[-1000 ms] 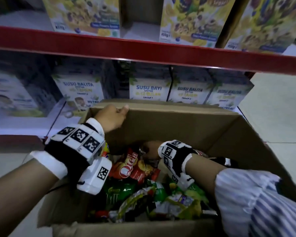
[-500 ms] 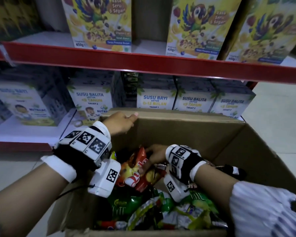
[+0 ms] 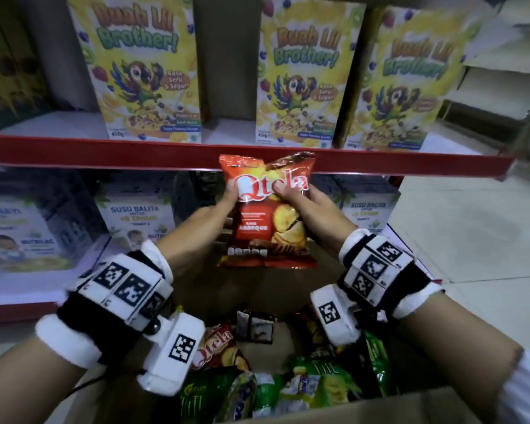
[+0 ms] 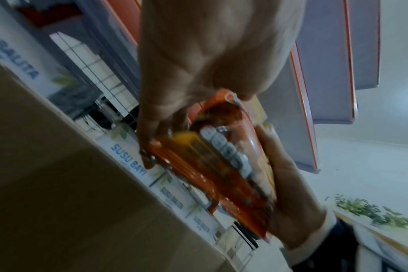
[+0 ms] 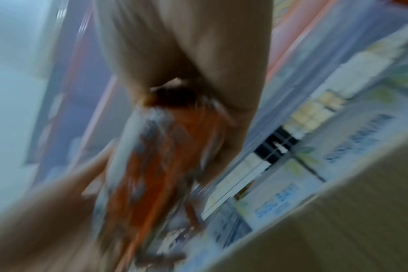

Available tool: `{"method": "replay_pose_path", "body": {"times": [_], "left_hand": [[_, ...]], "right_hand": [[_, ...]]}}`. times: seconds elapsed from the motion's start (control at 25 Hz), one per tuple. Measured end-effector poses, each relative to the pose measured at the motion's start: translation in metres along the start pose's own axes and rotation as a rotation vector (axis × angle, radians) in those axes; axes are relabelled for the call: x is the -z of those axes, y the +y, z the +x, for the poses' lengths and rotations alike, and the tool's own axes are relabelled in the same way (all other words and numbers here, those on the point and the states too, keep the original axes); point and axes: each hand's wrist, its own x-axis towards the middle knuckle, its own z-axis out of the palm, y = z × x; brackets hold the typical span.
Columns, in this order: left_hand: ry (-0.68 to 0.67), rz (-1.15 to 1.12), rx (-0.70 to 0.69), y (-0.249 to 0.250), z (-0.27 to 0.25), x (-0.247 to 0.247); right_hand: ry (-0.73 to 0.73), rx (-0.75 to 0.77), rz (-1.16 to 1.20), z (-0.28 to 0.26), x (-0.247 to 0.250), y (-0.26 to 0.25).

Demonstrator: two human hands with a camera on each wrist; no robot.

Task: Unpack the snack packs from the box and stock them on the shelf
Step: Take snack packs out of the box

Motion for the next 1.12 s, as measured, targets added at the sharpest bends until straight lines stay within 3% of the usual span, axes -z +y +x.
{"method": "replay_pose_path", "body": {"times": [0.12, 0.28, 0.48, 0.64, 0.68, 0.8, 0.92, 1.0, 1.12], "left_hand": [[0.123, -0.177, -0.078, -0.006, 0.01, -0.028], [0.218, -0.077, -0.198, -0.016, 0.016, -0.049], [0.314, 0.061, -0.219, -0.025, 0.023, -0.045], [0.318, -0.011, -0.188, -0.032, 0.026, -0.032], [0.315, -0.027, -0.175, -0.033, 0.026, -0.031], [0.294, -0.035, -0.141, -0.034, 0.024, -0.031], [0.279, -0.073, -0.134, -0.031, 0.023, -0.03], [0.278, -0.1, -0.136, -0.029, 0.022, -0.027], [0.318, -0.153, -0.159, -0.025, 0.016, -0.022]], "right_hand": [[0.092, 0.127, -0.136, -0.009, -0.008, 0.0], [0.096, 0.188, -0.289, -0.015, 0.001, 0.002], [-0.165, -0.063, -0.481, -0.022, 0.045, 0.003], [-0.278, -0.356, -1.251, -0.025, 0.092, 0.042], [-0.315, -0.448, -1.338, -0.026, 0.101, 0.057], [-0.462, -0.648, -1.295, -0.035, 0.121, 0.097], [-0.581, -0.662, -1.371, -0.04, 0.126, 0.119], [-0.55, -0.569, -1.382, -0.034, 0.129, 0.117], [-0.36, -0.536, -1.008, -0.02, 0.131, 0.075]]}}
